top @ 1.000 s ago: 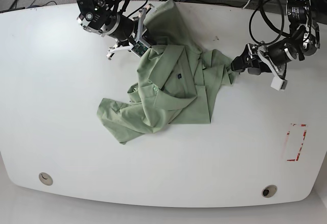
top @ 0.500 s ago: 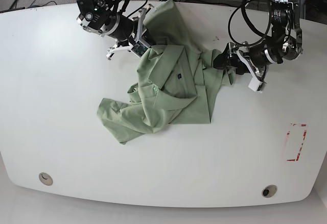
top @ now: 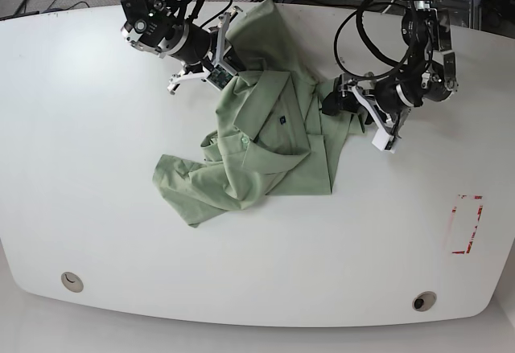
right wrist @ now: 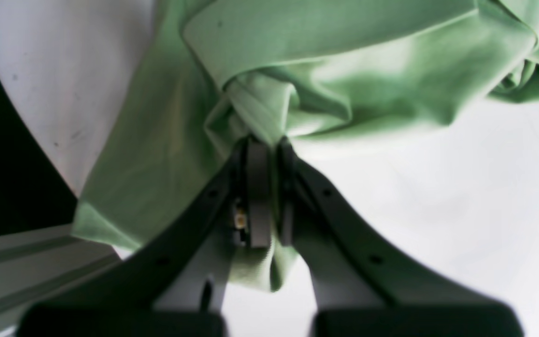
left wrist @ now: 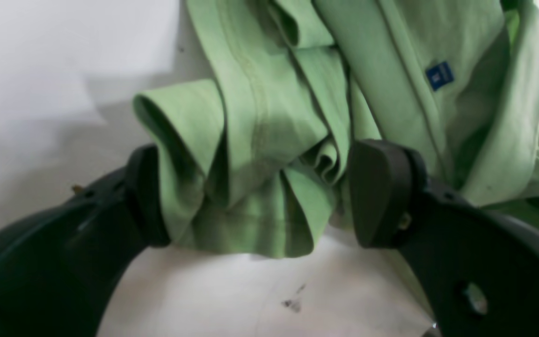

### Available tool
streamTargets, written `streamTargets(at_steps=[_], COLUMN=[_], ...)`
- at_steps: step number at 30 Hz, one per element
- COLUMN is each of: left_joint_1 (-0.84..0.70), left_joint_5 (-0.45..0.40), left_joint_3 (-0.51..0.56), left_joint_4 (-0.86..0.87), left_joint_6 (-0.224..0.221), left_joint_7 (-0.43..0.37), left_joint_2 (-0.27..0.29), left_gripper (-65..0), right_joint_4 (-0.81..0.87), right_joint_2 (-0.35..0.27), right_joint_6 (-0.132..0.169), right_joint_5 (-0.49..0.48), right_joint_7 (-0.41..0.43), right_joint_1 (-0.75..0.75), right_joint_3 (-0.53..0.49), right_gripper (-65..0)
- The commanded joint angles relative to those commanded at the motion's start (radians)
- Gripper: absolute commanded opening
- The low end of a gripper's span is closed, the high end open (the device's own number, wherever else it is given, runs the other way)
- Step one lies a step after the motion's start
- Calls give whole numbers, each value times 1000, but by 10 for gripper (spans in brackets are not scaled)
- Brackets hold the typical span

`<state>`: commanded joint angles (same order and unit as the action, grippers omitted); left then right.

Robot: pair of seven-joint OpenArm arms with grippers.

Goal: Layout the t-shirt on the table in an organized manner, then fold the t-shirt properly
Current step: 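Lower the left gripper and grasp the shirt edge opposite the right gripper, then lift and stretch the shirt between both grippers, pulling them apart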

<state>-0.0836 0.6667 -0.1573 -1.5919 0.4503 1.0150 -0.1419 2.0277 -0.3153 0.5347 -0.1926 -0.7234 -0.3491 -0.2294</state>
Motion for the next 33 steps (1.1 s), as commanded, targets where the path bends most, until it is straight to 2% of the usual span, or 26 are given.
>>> streamTargets(at_steps=[3, 4, 5, 8, 10, 12, 14, 21, 26, 30, 33], left_joint_1=[0, 0, 0, 0, 2, 2, 2, 2, 26, 52, 68], left_joint_5=[-2, -11, -15, -58, -97, -132, -147, -147, -146, -135, -112], left_joint_3=[0, -2, -2, -5, -5, -6, -6, -15, -103, -161, -207], left_joint_4=[0, 0, 0, 0, 0, 0, 0, -11, -49, -78, -104], left_joint_6=[0, 0, -2, -14, -55, -98, -110, -109, -107, -71, -41], left_joint_7=[-2, -3, -6, -8, -8, -9, -18, -57, -51, -51, -43], left_joint_2=[-2, -2, -2, 0, 5, 20, 23, 21, 21, 20, -15], left_gripper=[-279, -340, -369, -510, -586, -629, -639, -650, -650, -650, -650], right_joint_4=[0, 0, 0, 0, 0, 0, 0, 2, 3, 3, 2], right_joint_2=[0, 0, 0, 0, 0, 0, 0, 0, 0, 17, 28], right_joint_6=[0, 0, 0, 0, 0, 0, 2, 2, 2, 2, 2], right_joint_5=[0, 0, 0, 0, 0, 0, 0, 0, -2, -37, -98], right_joint_7=[0, 0, 0, 0, 0, 0, 0, 0, 0, -3, -5], right_joint_1=[2, 6, 8, 11, 14, 15, 21, 55, 89, 126, 152], right_joint_3=[0, 2, 8, 31, 43, 58, 72, 77, 95, 160, 233], right_gripper=[-650, -650, -650, -650, -650, -650, -650, -650, -650, -650, -650])
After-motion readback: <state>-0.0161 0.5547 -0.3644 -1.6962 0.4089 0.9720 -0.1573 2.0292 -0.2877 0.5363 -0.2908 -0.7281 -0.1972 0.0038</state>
